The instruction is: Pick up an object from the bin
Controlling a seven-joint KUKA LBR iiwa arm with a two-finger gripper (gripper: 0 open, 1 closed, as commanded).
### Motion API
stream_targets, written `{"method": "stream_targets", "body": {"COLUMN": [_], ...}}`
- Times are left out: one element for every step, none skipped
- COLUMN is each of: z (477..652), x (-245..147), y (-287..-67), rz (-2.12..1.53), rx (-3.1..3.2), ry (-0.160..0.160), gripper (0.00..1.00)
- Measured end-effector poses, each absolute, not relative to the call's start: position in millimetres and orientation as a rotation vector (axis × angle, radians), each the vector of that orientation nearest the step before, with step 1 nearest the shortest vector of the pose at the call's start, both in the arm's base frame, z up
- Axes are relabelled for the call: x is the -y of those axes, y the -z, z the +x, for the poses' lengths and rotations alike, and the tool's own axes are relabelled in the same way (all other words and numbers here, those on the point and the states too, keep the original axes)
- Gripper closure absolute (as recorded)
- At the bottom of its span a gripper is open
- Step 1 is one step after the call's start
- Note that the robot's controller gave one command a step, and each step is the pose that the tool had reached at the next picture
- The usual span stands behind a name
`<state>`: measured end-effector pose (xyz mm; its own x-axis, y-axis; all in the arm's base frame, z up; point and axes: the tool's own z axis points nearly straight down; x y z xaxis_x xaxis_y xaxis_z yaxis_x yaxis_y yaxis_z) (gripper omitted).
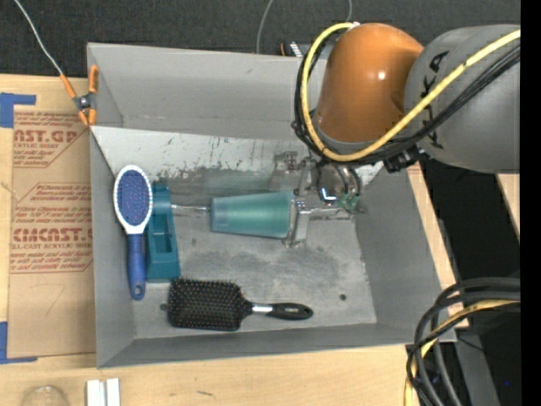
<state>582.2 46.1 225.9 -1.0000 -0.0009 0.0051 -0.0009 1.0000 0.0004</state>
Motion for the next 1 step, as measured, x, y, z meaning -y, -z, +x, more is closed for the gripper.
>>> {"method": "stream_targets", "body": {"z": [522.6], "x": [-107.2], "y": [-103.9], "rz": [0.193], "rx": [3.122], "ry": [0.003], "gripper": [0.0]}}
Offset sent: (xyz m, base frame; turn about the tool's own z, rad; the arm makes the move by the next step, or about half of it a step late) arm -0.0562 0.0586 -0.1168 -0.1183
